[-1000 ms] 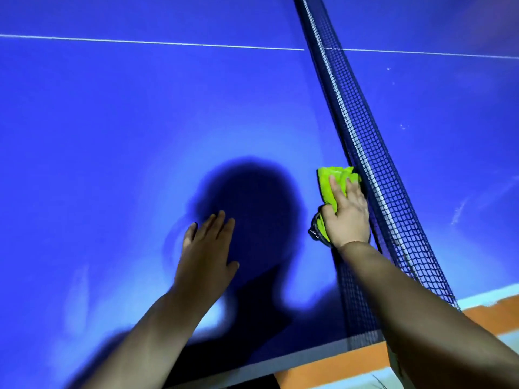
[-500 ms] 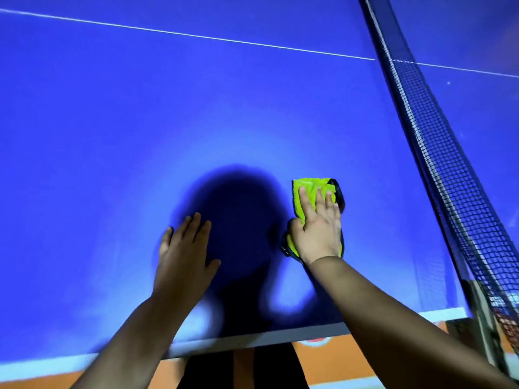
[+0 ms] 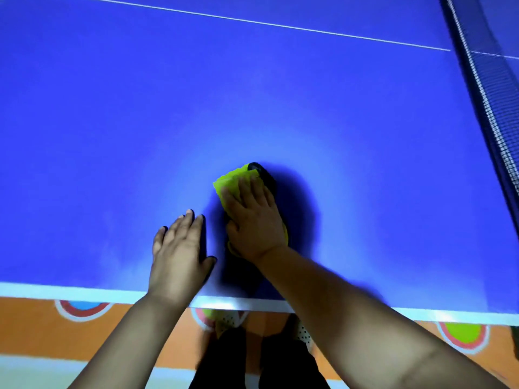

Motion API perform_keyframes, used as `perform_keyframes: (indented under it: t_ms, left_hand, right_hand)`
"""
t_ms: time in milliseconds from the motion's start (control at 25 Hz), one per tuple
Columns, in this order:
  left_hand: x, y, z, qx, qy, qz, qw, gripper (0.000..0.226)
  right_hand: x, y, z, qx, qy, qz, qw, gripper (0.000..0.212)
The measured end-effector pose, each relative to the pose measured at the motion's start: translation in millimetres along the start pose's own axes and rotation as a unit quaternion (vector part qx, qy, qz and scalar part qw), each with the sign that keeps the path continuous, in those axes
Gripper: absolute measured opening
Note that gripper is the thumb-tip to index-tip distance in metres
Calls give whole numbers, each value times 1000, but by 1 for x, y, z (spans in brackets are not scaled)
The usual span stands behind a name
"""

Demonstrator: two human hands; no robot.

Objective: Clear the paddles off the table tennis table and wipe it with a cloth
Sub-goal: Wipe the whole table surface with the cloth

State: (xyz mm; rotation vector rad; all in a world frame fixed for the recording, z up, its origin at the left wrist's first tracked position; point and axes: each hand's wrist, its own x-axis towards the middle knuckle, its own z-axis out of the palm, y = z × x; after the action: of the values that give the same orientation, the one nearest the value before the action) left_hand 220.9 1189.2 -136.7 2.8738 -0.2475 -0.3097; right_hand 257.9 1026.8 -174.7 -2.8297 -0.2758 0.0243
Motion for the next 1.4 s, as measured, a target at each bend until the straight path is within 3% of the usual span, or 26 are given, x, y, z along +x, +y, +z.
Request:
perform_keyframes:
  t_ms: [200, 360, 680, 920, 1160, 1400]
  left_hand:
    - [-24, 36, 7, -15, -13, -14, 1000, 90]
    - [-34, 106, 22, -18, -38, 26, 999, 88]
    - [-34, 265, 75, 16, -70, 157, 985, 98]
    - [-44, 330, 105, 33, -67, 215, 974, 97]
    - [-57, 328, 113, 59, -44, 232, 970, 98]
    - [-65, 273, 98, 40, -10, 230, 972, 98]
  right_hand:
    - [-50, 17, -5, 23, -2, -96, 995, 69]
    - [-96, 91, -32, 16, 3, -74, 997, 72]
    - [-193, 288, -98, -9, 38, 96, 995, 66]
    - [-253, 376, -131, 11, 56, 260, 964, 69]
    - [-305, 377, -132, 38, 89, 408, 908, 72]
    - [-300, 292, -114, 46, 79, 489, 867, 77]
